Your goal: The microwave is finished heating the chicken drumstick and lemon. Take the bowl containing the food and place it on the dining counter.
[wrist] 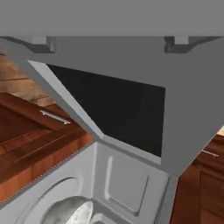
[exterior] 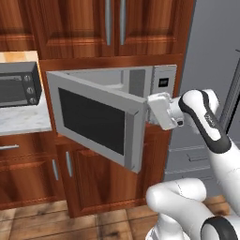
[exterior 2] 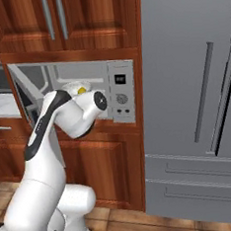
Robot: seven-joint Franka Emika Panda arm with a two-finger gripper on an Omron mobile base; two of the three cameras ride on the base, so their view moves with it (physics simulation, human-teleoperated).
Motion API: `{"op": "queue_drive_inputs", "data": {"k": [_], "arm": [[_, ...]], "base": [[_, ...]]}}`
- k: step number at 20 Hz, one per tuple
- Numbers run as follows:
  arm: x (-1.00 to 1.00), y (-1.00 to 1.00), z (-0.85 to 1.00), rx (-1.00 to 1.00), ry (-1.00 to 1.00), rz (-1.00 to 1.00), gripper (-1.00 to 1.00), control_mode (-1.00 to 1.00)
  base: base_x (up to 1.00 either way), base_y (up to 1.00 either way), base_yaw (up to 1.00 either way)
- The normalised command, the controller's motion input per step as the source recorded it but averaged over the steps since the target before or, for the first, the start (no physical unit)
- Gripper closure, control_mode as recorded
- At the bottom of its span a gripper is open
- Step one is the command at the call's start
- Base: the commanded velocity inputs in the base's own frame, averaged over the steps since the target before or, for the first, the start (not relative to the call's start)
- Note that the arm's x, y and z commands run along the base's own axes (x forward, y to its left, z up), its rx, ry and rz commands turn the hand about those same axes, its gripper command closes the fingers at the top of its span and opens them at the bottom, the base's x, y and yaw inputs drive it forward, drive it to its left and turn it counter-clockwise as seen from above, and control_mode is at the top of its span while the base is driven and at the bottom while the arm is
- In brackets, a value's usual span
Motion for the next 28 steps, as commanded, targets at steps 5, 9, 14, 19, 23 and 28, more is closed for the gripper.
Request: {"op": "queue_drive_inputs", "data": {"k": [5, 9, 14, 19, 23, 28], "arm": [[-0.25, 1.0, 0.14, 0.0, 0.03, 0.29, -1.0, -1.0], [-0.31, 1.0, 0.04, 0.0, 0.0, 0.29, -1.0, -1.0], [-0.15, 1.0, 0.0, 0.0, 0.0, 0.19, -1.0, -1.0], [-0.03, 1.0, 0.0, 0.0, -0.05, 0.07, -1.0, -1.0], [-0.02, 1.0, 0.0, -0.01, -0.17, -0.01, -1.0, -1.0], [-0.04, 0.47, 0.0, -0.07, -0.1, -0.06, -1.0, -1.0]], "base": [[0.0, 0.0, 0.0], [0.0, 0.0, 0.0], [0.0, 0.0, 0.0], [0.0, 0.0, 0.0], [0.0, 0.0, 0.0], [0.0, 0.0, 0.0]]}}
